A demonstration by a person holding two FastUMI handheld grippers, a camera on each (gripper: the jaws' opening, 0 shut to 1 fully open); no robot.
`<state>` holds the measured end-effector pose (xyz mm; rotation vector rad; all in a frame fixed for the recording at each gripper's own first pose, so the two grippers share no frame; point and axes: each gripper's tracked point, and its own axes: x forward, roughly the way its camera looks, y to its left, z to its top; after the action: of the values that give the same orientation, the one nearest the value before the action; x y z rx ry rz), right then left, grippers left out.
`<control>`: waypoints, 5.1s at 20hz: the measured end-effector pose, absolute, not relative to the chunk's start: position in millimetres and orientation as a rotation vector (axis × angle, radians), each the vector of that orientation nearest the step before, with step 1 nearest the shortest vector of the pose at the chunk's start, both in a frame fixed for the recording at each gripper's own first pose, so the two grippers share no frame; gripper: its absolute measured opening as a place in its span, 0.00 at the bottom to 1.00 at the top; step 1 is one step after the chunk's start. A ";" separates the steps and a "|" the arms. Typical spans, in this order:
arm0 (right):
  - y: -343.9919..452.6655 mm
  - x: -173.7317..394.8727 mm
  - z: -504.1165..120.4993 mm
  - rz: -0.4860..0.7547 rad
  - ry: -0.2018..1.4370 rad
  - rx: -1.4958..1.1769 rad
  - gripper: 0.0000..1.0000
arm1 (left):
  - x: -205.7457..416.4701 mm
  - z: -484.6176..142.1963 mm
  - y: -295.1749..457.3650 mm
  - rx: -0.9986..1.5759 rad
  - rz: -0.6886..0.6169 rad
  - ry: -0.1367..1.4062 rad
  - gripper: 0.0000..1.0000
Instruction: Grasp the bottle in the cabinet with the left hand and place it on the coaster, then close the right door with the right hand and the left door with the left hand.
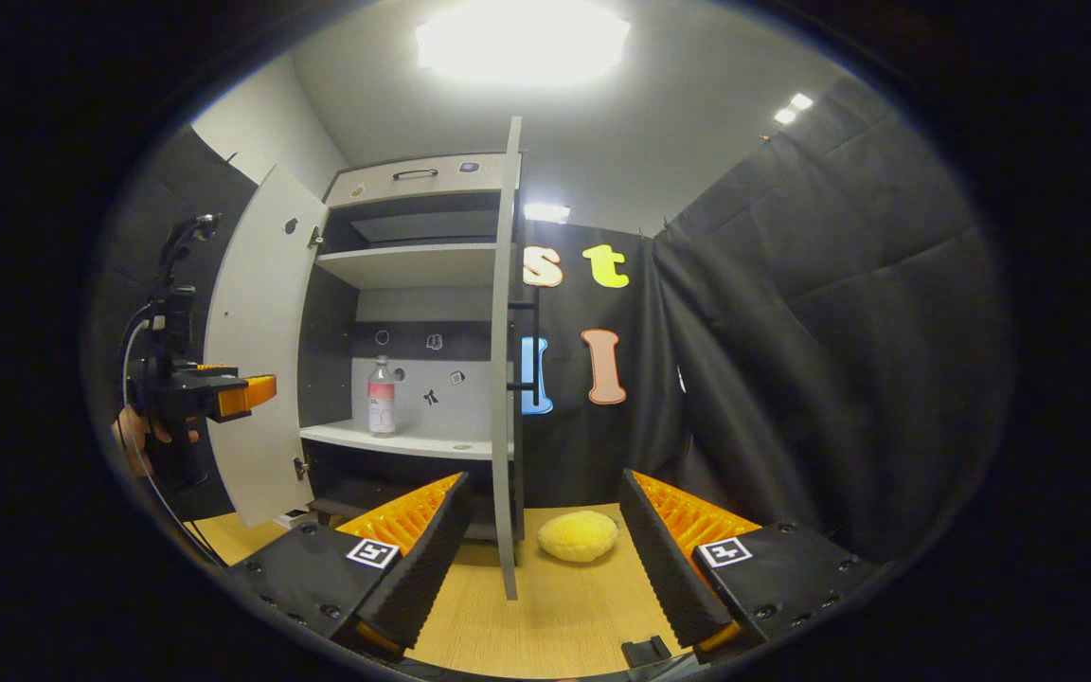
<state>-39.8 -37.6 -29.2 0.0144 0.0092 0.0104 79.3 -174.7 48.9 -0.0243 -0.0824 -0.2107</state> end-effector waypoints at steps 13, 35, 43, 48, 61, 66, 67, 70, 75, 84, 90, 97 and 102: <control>-47.9 15.8 -36.9 -0.173 0.024 0.019 0.99 | 256.6 32.3 -221.8 -0.090 -0.291 -0.058 0.88; -20.1 47.9 -67.1 -0.212 0.102 -0.036 0.99 | 409.9 -26.9 -289.5 -0.031 -0.405 0.037 0.63; -31.1 30.5 -62.2 -0.155 0.105 -0.024 0.99 | 360.1 -4.0 -264.9 -0.089 -0.366 -0.003 0.70; -32.4 16.9 -57.1 -0.099 0.098 -0.006 0.99 | 310.3 -7.5 -249.7 -0.090 -0.355 -0.004 0.70; -35.5 -35.7 -55.6 0.003 0.104 -0.006 0.99 | 176.2 -57.0 -219.2 -0.085 -0.338 0.027 0.70; -32.4 -48.3 -54.0 0.035 0.103 -0.013 0.99 | 129.1 -81.4 -216.3 -0.106 -0.355 0.038 0.70; -31.9 -51.7 -54.5 0.042 0.103 -0.016 0.99 | 120.1 -85.9 -215.7 -0.107 -0.358 0.037 0.70; -28.3 -58.1 -57.3 0.061 0.109 -0.015 0.99 | 92.2 -106.8 -217.6 -0.112 -0.377 0.052 0.70; -19.8 -65.5 -65.5 0.080 0.131 -0.017 0.99 | 55.1 -152.1 -220.7 -0.086 -0.414 0.109 0.70; -6.6 -66.5 -70.7 0.108 0.160 -0.061 0.99 | 4.5 -250.9 -236.2 -0.113 -0.445 0.227 0.70; -6.4 -62.5 -74.9 0.119 0.182 -0.093 0.99 | -2.6 -290.3 -247.1 -0.092 -0.424 0.265 0.70; -17.3 -58.4 -82.8 0.105 0.205 -0.049 0.99 | -5.8 -300.5 -246.7 -0.043 -0.399 0.267 0.71; -21.9 -58.6 -83.2 0.110 0.203 -0.036 0.99 | -7.6 -307.0 -244.1 -0.033 -0.369 0.306 0.71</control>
<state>-58.6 -21.9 -83.2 -0.0364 0.2026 0.1099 -7.6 -244.1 -307.0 -0.0326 0.3062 -0.3686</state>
